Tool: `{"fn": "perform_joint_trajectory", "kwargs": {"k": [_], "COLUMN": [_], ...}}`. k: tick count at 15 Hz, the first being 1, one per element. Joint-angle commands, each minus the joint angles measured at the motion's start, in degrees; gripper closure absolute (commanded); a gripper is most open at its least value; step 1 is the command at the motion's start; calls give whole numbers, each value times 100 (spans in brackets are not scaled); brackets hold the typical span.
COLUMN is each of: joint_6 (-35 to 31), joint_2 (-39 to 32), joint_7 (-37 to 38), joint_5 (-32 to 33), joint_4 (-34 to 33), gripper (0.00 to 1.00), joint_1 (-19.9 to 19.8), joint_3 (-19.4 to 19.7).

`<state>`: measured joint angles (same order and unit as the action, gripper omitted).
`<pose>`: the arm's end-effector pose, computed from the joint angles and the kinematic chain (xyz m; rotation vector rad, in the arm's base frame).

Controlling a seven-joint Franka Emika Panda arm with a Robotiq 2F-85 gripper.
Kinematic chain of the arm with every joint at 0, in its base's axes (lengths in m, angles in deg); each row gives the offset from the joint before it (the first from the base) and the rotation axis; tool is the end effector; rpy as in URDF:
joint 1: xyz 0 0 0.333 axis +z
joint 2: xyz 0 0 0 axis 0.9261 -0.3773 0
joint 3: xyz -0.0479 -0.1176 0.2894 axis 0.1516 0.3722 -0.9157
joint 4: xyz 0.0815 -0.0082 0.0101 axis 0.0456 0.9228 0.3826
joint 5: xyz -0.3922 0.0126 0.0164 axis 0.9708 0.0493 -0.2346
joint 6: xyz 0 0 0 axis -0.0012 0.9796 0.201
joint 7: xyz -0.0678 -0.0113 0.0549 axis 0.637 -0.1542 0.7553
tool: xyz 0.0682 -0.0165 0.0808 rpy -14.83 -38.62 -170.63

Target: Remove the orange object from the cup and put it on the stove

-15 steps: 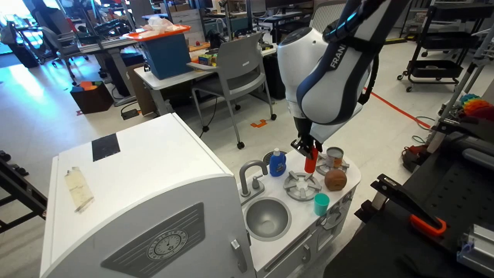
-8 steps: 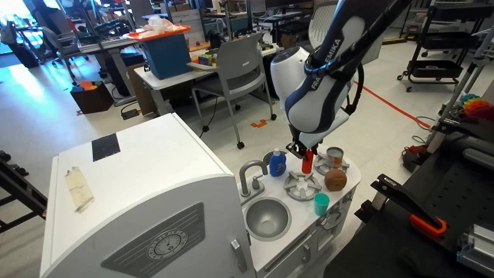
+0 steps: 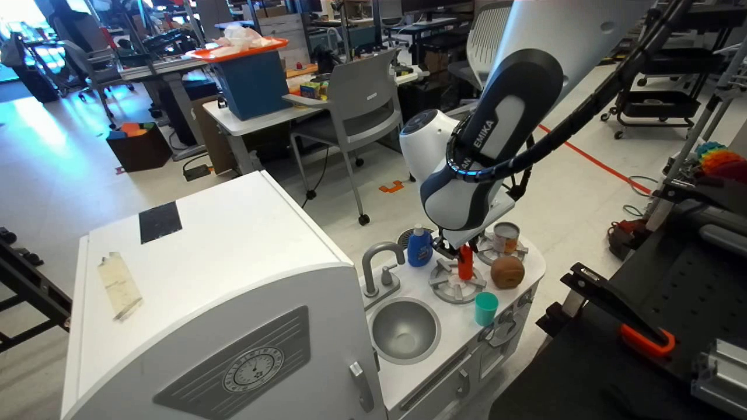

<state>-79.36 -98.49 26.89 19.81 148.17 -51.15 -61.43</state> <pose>0.6283 0.0759 -0.0912 2.8195 -0.1616 -0.1536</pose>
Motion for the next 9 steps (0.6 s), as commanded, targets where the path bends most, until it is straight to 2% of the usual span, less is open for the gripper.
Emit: {"fn": "perform_joint_trajectory", "kwargs": {"k": [1,9], "joint_6": [368,545], "joint_2": [-409,-640], "joint_7": [58,68], "joint_5": [-127,-91], "joint_4": [-706,-1076], "gripper": [87,87], "joint_1": [16,105], "joint_3": [-15,-93]}}
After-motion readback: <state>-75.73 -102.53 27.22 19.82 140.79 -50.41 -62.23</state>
